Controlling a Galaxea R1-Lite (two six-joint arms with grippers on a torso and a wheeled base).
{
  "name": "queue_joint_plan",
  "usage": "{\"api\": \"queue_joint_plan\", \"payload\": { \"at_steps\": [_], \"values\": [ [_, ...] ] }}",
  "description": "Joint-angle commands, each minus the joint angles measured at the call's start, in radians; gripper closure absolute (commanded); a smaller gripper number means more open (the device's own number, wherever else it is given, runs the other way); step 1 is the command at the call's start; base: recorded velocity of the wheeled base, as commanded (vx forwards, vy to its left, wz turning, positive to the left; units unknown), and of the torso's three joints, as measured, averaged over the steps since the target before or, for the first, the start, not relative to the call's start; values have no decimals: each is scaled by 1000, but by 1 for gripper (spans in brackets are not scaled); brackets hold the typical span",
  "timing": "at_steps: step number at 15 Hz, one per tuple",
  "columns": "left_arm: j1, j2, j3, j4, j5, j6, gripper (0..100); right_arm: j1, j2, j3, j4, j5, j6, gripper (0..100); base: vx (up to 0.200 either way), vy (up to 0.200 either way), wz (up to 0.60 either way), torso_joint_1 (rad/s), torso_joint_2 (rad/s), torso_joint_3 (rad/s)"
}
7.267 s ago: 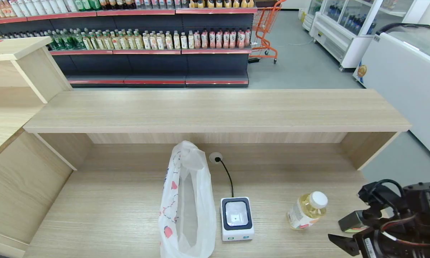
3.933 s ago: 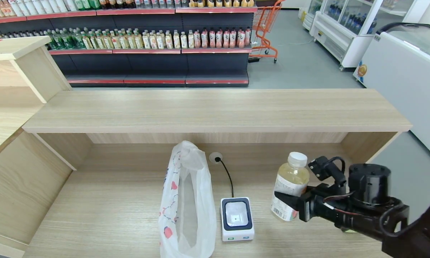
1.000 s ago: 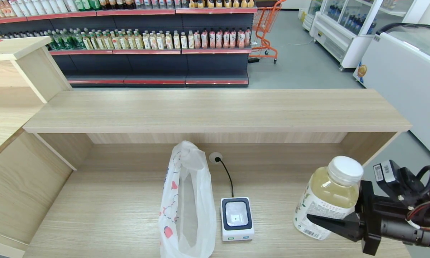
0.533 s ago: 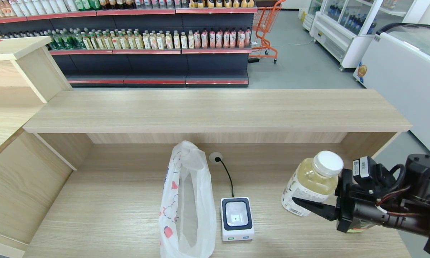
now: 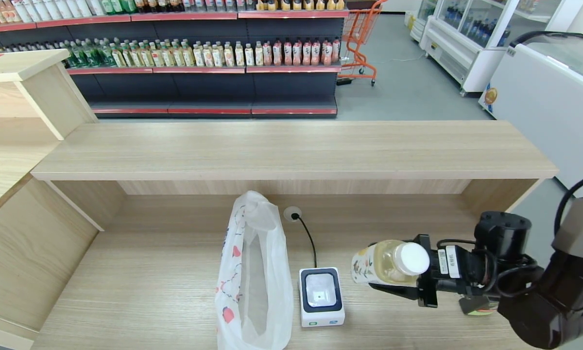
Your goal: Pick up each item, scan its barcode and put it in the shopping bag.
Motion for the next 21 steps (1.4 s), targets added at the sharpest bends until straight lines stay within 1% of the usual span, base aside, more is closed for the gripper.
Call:
{"api": "queue_joint_plan", "payload": {
  "at_steps": [1,3,6,9,12,16,21],
  "values": [
    [0,0,0,-1,0,0,0,37,144,-118,0,44,-62,100,0,0,0,0,0,0],
    [0,0,0,-1,0,0,0,62,197,-176,0,81,-108,100,0,0,0,0,0,0],
    [0,0,0,-1,0,0,0,97,249,-239,-6,87,-113,100,0,0,0,0,0,0],
    [0,0,0,-1,0,0,0,106,310,-313,-4,84,-137,100,0,0,0,0,0,0],
    [0,0,0,-1,0,0,0,129,345,-334,-4,77,-145,100,0,0,0,0,0,0],
    [0,0,0,-1,0,0,0,171,394,-406,-3,76,-151,100,0,0,0,0,0,0],
    [0,0,0,-1,0,-1,0,168,437,-459,-1,76,-177,100,0,0,0,0,0,0]
  ]
}}
